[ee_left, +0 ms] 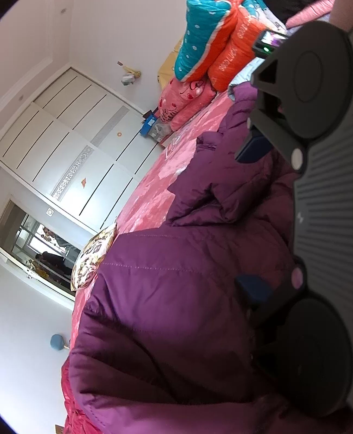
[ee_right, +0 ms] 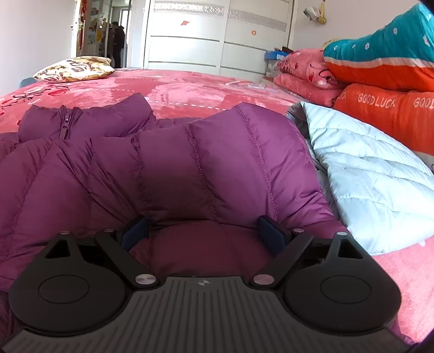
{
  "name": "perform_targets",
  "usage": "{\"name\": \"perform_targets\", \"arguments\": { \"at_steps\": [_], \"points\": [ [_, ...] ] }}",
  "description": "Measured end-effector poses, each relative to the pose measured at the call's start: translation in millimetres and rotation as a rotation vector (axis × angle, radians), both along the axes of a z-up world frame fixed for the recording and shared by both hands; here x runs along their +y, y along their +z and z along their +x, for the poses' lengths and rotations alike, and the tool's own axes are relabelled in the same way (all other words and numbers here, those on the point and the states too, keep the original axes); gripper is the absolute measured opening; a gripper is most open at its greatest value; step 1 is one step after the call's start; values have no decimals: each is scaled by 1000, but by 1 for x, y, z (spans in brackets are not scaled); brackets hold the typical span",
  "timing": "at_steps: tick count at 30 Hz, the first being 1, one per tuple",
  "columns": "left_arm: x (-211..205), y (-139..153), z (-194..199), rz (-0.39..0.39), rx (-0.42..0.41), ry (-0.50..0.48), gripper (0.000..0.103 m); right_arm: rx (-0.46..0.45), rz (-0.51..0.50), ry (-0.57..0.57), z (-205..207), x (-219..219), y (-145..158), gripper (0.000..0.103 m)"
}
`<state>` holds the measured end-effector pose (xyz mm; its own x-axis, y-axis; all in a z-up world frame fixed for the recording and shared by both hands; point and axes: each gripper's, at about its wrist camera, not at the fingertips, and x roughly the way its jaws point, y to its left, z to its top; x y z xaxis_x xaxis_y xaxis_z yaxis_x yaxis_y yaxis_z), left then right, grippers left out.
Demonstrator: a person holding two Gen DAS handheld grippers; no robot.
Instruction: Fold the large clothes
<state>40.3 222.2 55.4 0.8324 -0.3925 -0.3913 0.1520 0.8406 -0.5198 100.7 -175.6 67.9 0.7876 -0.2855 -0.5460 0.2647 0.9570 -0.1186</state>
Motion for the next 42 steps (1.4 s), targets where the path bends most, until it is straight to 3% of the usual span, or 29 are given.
{"name": "perform_targets", "arguments": {
  "at_steps": [3,9,15,20,25,30,35,38,42],
  "points": [
    [-2,2,-2,10,-6,-3,89,-46,15,-28,-10,14,15,103],
    [-6,2,-2,14,-5,-7,89,-143,58,198,-27,90,45,103],
    [2,2,0,-30,8,16,89,-106,80,396,-4,170,42,103],
    [8,1,0,-64,19,21,89,-30,38,427,9,204,19,103],
    [7,1,-2,-57,18,21,89,-19,2,424,10,209,3,103],
    [1,6,-6,-33,8,4,89,-23,18,405,0,201,9,103],
    [-7,19,-20,-15,-27,-26,89,-91,68,308,-55,179,35,103],
    [-13,27,-34,34,-42,-37,89,-85,146,252,-88,148,46,103],
    [-17,40,-57,119,-50,-35,89,-73,150,188,-135,121,48,103]
  ]
}}
